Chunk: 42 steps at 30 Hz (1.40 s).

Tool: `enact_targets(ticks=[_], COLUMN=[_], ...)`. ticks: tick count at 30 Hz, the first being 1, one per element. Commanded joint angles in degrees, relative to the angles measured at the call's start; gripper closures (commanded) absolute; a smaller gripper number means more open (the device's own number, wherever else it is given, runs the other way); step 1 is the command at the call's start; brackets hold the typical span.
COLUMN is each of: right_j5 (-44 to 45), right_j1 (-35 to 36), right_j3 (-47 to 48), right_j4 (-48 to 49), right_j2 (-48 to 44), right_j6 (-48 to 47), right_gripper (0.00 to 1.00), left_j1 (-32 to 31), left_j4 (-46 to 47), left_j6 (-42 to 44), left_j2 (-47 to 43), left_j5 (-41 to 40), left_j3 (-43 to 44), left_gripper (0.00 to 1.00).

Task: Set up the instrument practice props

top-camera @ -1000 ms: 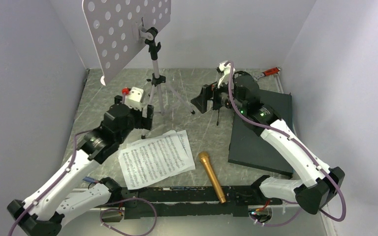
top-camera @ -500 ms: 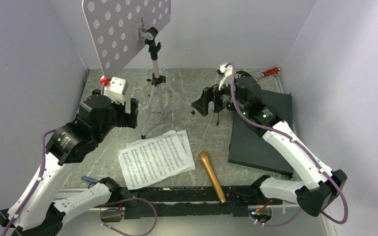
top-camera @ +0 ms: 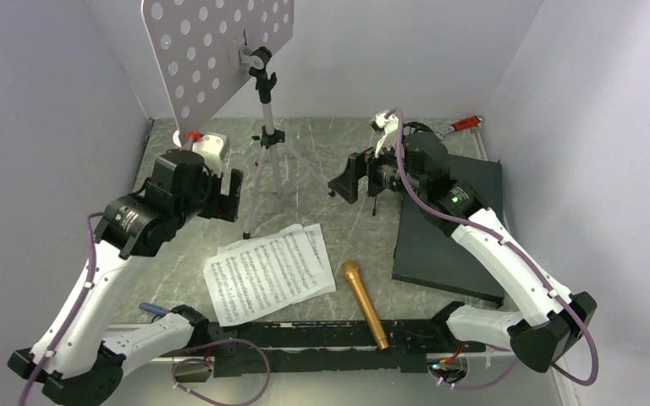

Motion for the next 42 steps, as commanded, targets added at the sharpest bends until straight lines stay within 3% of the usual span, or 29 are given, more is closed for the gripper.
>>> enact_targets(ticks=[1, 10, 13, 16, 26, 29, 35, 42], right_j5=[-1.4, -0.9, -0.9, -0.9, -2.8, -3.1, -4.0, -4.6], right_j1=[0.0, 0.0, 0.0, 0.0, 0.0, 0.0, 0.0, 0.0], right_j3=[1.5, 1.4, 1.6, 1.7, 3.0, 3.5, 3.5, 4.1], right_j4=[0.1, -0.9, -1.2, -1.0, -1.2, -1.3, -0.9, -0.6], right_j2=[-0.4, -0.8, -0.9, -0.9, 0.2, 0.4, 0.7, 1.2], right_j6=[-0.2, -0.7, -0.9, -0.8, -0.8, -0.8, -0.4, -0.3], right_gripper=[0.0, 0.0, 0.0, 0.0, 0.0, 0.0, 0.0, 0.0], left_j1=[12.7, 40.7, 47.5, 51.2, 51.7, 51.7, 51.3, 51.0], left_j4=[1.2, 7.7, 9.3, 10.1, 10.2, 10.2, 9.8, 17.6], left_j6=[-0.3, -3.6, -4.5, -5.5, -6.9, -4.4, 5.2, 2.8], left_j2=[0.9, 0.4, -1.6, -4.2, -7.5, -7.4, -5.7, -1.9], left_j5=[17.4, 48.1, 51.6, 50.1, 30.0, 27.5, 35.0, 53.8], left_j3=[-3.4, -12.4, -13.6, -12.6, 1.4, 7.5, 15.2, 18.5], left_gripper=[0.05, 0.06, 0.06, 0.05, 0.06, 0.06, 0.06, 0.06])
